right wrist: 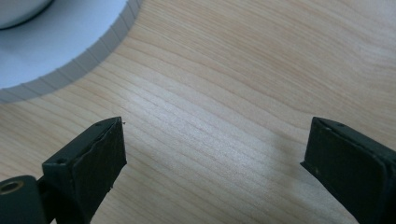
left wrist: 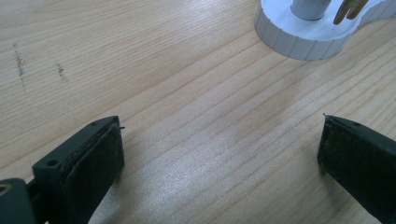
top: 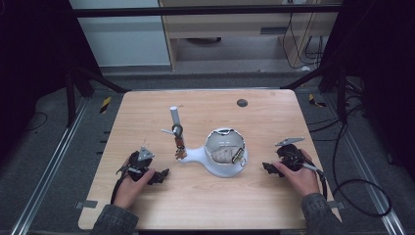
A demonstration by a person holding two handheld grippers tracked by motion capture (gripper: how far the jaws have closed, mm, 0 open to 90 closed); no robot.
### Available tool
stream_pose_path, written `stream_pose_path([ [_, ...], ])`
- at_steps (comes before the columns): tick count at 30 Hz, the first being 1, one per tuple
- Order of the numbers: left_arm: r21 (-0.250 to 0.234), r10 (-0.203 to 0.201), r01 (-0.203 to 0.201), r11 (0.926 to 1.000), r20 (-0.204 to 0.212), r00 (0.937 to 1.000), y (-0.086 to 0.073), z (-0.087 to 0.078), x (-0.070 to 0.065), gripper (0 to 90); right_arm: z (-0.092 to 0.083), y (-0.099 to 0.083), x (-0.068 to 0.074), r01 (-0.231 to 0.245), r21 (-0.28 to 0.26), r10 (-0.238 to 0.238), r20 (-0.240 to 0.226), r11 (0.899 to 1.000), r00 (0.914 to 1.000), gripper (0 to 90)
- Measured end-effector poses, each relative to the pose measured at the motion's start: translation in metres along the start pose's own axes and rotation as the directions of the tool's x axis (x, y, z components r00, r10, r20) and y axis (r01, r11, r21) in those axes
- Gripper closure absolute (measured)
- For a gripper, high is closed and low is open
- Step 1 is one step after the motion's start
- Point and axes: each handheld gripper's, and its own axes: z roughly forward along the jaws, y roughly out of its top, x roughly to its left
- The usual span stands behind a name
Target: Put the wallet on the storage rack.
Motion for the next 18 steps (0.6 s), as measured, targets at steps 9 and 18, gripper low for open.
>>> stream_pose_path([
  [9, 0.0, 0.0, 0.0, 1.0, 0.0, 1.0, 0.0, 0.0, 0.0, 0.0, 0.011, -0.013, 0.003, -0.018, -0.068, 0.022, 0.05, 0.998, 0.9985, 1.1],
  [18, 0.0, 0.001, -0.001, 1.0, 0.001, 1.0, 0.0, 0.0, 0.0, 0.0, 0.015, -0.019, 0.006, -0.051, -0.143, 0.062, 0.076, 0.988, 0.9951, 0.2],
])
